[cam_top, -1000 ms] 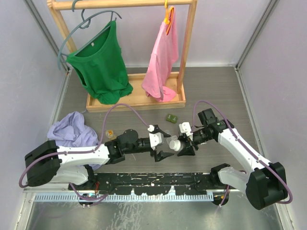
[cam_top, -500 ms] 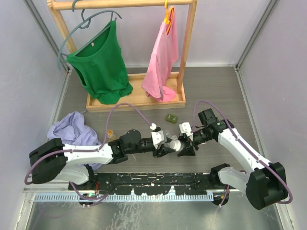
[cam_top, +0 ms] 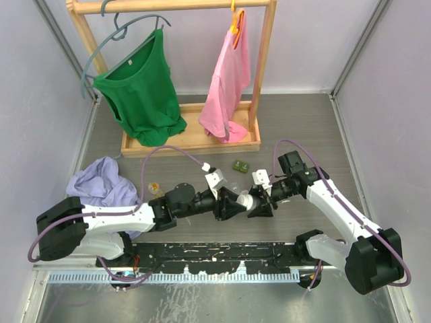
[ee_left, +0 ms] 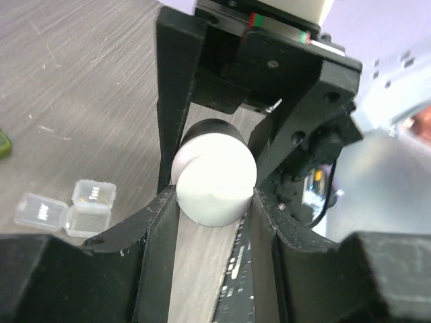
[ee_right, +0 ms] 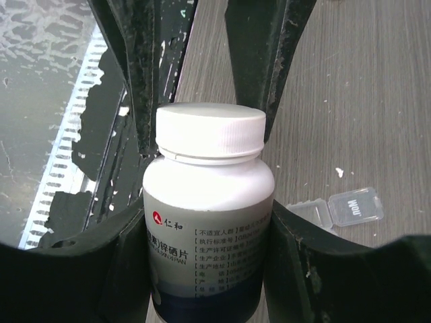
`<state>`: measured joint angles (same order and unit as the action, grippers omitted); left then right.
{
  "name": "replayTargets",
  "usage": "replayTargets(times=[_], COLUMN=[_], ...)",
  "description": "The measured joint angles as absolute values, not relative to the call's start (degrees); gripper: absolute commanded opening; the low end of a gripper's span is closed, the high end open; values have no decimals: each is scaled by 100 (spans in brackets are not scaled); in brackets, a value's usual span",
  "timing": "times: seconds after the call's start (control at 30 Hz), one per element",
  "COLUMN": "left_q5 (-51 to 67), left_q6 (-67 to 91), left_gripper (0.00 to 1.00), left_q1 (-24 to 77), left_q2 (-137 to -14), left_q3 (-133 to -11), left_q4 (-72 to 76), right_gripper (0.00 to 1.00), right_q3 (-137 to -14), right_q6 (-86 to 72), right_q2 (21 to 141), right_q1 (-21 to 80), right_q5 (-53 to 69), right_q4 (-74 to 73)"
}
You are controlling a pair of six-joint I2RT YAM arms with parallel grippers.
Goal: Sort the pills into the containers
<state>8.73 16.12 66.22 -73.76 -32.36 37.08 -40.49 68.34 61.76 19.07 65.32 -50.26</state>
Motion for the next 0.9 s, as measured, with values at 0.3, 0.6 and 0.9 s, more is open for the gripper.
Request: replayTargets(times=[0.3,0.6,0.9], left_q5=[-336,-534,-491], left_q6=[2976,3122,2838], left_gripper=[3,58,84], left_q1=[7067,7124,7118], left_q2=[-7002,-7004,-6888], left_q3=[-3312,-3435,-3457], left_q4=[3100,2838,2838], right_gripper=[1,1,1], right_q3=[-4115,-4115,-4115], right_q6=[6829,6831,6845], right_q2=[6178,6178,6178], right_q1=[1946,1944,1940], right_q5=[6705,6661,6543], right_q4=[-4991,-4976,-5026])
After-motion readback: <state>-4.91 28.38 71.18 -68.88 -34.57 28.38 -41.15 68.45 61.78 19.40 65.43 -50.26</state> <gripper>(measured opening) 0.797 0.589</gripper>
